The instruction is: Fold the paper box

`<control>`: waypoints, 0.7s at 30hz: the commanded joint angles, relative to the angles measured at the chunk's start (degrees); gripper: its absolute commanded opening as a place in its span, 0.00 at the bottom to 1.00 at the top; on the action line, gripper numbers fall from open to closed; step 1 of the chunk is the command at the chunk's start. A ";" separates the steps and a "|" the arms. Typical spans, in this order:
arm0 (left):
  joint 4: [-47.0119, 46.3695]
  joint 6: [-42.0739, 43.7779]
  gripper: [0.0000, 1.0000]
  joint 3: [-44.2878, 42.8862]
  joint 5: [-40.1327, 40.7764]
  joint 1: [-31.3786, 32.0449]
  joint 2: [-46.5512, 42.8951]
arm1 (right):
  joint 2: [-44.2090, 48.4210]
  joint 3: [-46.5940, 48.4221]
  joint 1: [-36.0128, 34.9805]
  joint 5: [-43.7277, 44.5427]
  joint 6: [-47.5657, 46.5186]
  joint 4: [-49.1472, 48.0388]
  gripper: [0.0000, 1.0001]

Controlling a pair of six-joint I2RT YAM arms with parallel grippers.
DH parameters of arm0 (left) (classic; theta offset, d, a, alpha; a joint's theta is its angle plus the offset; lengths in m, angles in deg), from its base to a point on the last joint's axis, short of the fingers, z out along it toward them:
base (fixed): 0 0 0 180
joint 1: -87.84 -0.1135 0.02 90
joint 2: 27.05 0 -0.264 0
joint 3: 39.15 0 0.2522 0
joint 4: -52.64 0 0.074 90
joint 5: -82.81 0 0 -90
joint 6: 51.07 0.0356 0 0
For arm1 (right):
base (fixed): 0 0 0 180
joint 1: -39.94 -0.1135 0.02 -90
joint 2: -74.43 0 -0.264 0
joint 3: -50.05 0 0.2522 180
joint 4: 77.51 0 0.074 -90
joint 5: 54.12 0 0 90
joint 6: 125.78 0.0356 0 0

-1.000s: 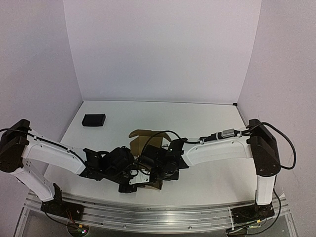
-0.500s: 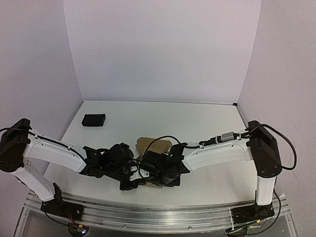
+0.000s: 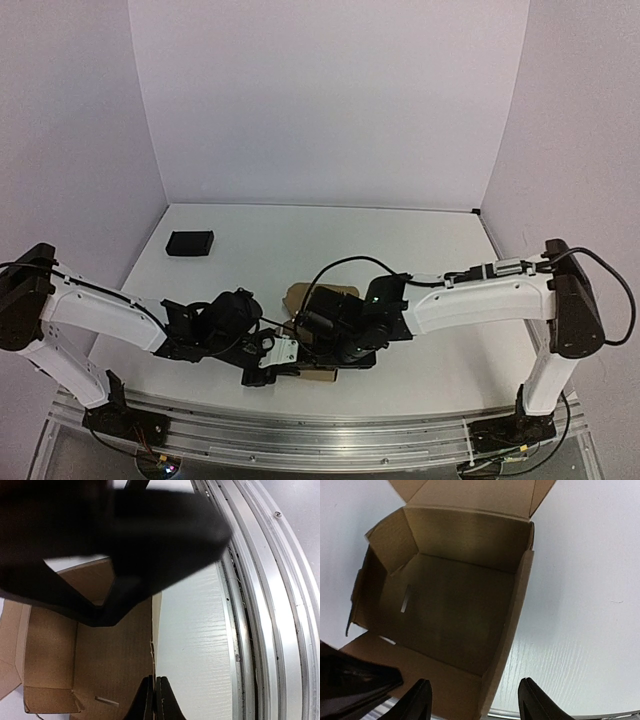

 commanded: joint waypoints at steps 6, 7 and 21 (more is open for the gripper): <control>0.92 1.62 0.00 2.64 -0.03 -0.37 -0.28 | 10.39 -6.38 3.47 -5.40 -3.15 -7.71 0.71; 0.71 1.73 0.00 2.60 0.02 -0.38 -0.22 | 10.61 -7.10 4.15 -4.93 -2.58 -7.84 0.71; -0.38 3.05 0.00 2.44 0.11 -0.43 0.15 | 5.49 -20.76 22.38 -18.66 -7.25 -46.79 0.70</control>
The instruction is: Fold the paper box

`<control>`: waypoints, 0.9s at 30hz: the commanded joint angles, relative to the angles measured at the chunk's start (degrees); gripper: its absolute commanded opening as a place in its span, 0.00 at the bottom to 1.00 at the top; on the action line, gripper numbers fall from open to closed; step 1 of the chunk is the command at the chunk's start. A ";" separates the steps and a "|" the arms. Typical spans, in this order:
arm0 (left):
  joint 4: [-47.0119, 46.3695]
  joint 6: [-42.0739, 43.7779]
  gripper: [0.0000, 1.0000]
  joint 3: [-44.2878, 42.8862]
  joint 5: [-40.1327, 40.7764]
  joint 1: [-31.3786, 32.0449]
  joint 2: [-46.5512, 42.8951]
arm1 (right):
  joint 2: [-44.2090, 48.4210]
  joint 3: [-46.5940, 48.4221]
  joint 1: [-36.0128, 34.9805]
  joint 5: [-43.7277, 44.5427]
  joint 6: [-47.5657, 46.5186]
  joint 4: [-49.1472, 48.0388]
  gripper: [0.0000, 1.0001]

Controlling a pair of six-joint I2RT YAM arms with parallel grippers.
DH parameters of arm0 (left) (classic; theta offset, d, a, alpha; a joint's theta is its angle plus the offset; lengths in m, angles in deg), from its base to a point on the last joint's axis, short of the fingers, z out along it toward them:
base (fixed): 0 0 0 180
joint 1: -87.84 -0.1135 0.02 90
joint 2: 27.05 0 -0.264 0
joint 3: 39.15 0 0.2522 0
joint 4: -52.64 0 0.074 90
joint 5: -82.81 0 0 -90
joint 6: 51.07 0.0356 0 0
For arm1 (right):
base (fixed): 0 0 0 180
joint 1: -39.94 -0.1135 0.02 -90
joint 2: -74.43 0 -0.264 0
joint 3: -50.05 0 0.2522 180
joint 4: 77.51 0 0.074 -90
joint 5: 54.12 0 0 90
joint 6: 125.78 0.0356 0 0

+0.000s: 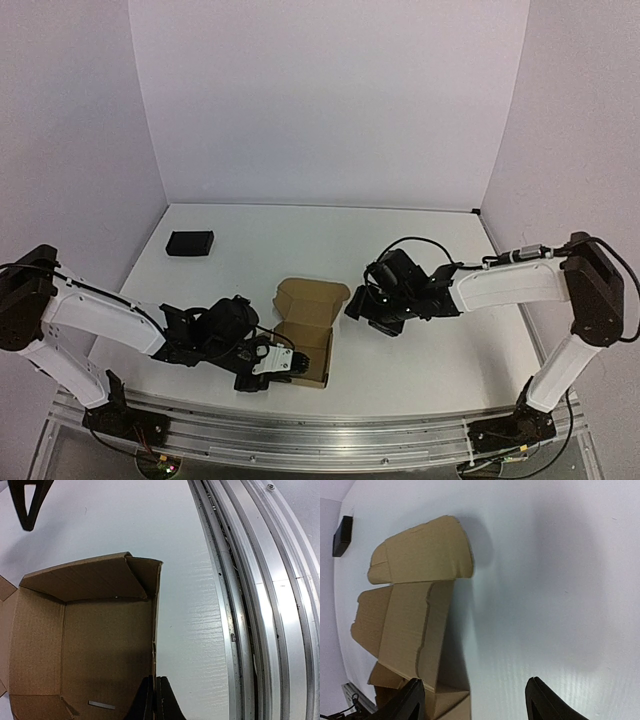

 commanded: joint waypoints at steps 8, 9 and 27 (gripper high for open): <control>-1.24 1.34 0.00 -0.30 0.20 -0.36 0.42 | -7.51 1.24 4.10 -8.01 3.56 -19.33 0.69; -1.26 1.34 0.00 -0.28 0.23 -0.36 0.41 | -8.78 2.53 4.10 -9.12 3.58 -19.34 0.68; -1.75 -5.40 0.00 -2.54 1.87 -2.61 1.36 | -12.73 3.97 1.80 -15.37 5.81 -19.27 0.16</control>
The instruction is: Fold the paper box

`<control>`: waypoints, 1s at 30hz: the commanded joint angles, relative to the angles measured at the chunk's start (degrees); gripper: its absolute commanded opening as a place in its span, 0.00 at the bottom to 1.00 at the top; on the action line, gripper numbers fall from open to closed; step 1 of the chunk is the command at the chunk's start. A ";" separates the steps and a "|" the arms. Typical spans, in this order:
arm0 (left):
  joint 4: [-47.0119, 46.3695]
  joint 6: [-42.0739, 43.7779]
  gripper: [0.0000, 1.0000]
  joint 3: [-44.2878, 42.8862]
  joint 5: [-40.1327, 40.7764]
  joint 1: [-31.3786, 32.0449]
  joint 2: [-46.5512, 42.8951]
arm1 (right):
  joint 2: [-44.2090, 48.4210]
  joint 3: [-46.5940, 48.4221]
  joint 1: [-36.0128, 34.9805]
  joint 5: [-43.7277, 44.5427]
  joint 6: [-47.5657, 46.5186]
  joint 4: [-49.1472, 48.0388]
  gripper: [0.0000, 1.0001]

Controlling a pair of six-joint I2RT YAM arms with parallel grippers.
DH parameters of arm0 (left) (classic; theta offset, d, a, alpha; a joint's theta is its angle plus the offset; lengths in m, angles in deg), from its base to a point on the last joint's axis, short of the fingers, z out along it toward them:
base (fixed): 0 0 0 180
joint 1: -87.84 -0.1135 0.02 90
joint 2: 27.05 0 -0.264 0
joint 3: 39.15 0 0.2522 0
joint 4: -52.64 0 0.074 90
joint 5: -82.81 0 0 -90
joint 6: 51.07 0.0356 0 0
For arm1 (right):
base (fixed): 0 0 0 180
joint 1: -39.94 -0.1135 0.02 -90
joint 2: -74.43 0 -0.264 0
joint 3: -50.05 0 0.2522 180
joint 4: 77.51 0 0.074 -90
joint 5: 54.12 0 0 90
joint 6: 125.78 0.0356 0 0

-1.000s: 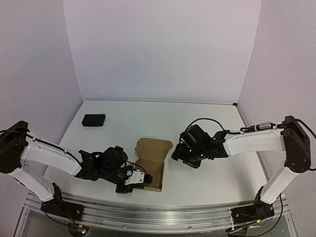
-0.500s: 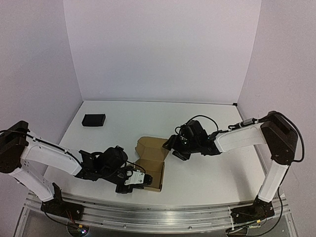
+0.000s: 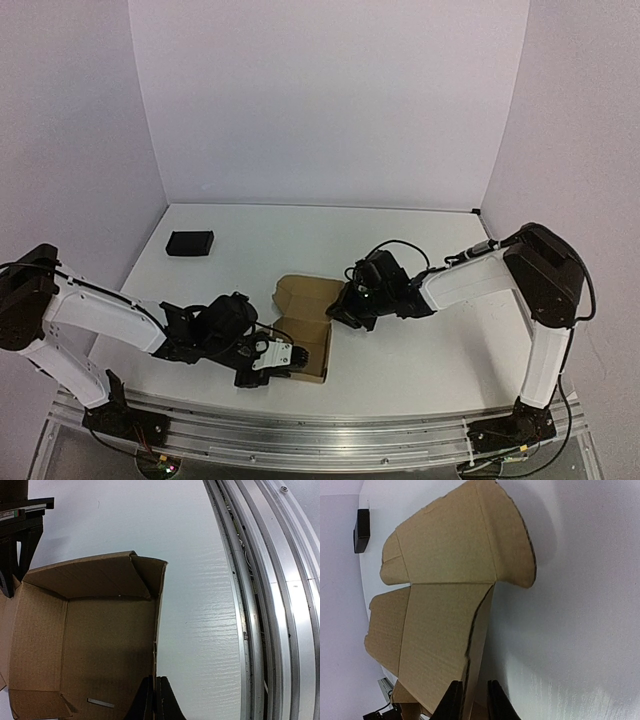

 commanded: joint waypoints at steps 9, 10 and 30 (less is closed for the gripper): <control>-1.42 -8.76 0.00 -5.58 0.82 -2.11 0.52 | 5.62 -3.99 -5.35 6.85 3.44 -1.25 0.08; -1.36 -9.27 0.00 -5.88 0.55 -2.29 0.33 | 6.13 -4.55 -5.71 8.33 4.37 -1.27 0.07; -0.70 -4.26 0.00 -4.72 -3.72 -2.58 0.30 | 8.63 -4.58 -9.15 15.55 4.86 2.09 0.43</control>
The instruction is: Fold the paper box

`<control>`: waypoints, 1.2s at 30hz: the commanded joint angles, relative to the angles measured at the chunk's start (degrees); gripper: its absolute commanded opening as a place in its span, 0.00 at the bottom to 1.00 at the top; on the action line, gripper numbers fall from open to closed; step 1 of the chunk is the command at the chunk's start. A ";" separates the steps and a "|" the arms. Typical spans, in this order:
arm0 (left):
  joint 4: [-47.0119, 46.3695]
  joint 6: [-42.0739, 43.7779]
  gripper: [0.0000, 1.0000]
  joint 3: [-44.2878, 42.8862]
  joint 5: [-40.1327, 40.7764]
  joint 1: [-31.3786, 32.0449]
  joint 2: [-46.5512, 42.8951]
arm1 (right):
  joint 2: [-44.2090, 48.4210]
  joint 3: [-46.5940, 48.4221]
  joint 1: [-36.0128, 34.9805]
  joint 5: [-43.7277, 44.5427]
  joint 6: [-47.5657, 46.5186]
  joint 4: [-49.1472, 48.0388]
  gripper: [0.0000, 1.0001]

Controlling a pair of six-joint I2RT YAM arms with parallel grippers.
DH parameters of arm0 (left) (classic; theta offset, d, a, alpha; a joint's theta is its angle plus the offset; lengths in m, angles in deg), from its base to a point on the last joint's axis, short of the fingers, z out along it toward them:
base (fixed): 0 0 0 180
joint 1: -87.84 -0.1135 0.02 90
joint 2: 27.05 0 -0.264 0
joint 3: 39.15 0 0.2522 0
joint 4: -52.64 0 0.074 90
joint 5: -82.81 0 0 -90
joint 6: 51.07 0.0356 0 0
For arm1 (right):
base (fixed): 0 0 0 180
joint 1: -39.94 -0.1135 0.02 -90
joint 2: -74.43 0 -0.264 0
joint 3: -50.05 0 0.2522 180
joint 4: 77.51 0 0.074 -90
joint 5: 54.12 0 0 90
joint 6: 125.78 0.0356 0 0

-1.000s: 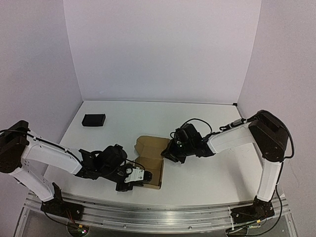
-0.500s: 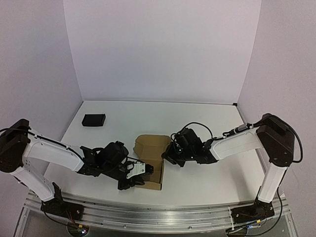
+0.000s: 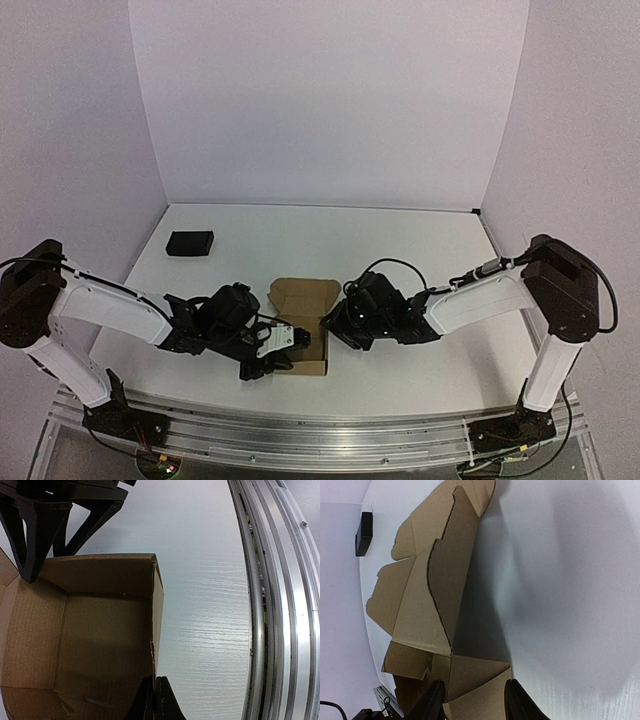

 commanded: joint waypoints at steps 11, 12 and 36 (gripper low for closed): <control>8.35 2.05 0.36 -7.55 -5.02 -0.27 -6.45 | 2.76 8.44 -2.94 1.50 -10.95 16.46 0.46; 9.48 1.91 0.40 -8.13 -5.47 -0.27 -7.26 | 2.67 8.50 -3.06 1.69 -10.93 16.66 0.46; 26.04 -16.50 0.37 -8.44 -6.40 -7.04 -22.08 | 3.04 9.91 -4.30 3.89 -16.06 21.65 0.46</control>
